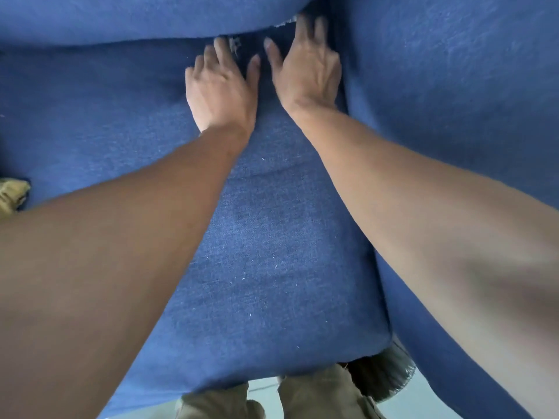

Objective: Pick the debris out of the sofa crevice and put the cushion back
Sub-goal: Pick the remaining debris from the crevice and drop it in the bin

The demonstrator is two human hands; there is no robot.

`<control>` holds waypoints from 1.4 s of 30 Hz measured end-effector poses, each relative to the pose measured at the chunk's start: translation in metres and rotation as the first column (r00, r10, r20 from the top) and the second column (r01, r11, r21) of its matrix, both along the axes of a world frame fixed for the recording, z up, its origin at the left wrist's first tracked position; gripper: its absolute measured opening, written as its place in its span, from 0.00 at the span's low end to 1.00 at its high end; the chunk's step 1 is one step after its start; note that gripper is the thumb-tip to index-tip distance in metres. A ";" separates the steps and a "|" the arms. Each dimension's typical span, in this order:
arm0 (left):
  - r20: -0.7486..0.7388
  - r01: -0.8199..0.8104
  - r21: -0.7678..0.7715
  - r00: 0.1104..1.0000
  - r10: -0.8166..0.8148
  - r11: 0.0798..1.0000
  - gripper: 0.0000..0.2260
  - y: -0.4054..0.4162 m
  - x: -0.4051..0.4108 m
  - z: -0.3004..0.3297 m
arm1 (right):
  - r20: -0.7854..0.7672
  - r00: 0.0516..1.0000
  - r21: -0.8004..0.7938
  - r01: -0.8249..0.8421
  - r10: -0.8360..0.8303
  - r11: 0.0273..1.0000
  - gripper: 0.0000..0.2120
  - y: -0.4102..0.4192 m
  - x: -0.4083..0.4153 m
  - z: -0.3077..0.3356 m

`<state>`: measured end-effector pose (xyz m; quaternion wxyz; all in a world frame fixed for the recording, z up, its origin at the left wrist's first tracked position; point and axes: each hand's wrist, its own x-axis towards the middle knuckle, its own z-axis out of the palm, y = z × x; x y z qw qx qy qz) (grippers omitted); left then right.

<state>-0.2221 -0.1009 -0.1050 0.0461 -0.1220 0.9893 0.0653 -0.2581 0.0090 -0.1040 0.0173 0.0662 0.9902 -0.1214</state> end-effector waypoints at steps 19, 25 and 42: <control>-0.104 -0.001 -0.010 0.995 0.000 1.000 0.19 0.005 0.001 -0.019 | -0.241 0.970 0.017 0.032 -0.027 0.999 0.13 -0.004 -0.005 -0.014; -0.117 0.039 0.039 0.993 -0.034 0.998 0.17 0.005 -0.005 -0.014 | -0.234 0.970 -0.016 0.064 -0.066 0.998 0.09 -0.004 0.006 -0.013; -0.004 -0.239 0.473 0.962 0.273 0.848 0.07 -0.003 -0.007 0.018 | -0.021 0.987 -0.379 0.138 -0.158 0.915 0.05 0.003 0.024 0.018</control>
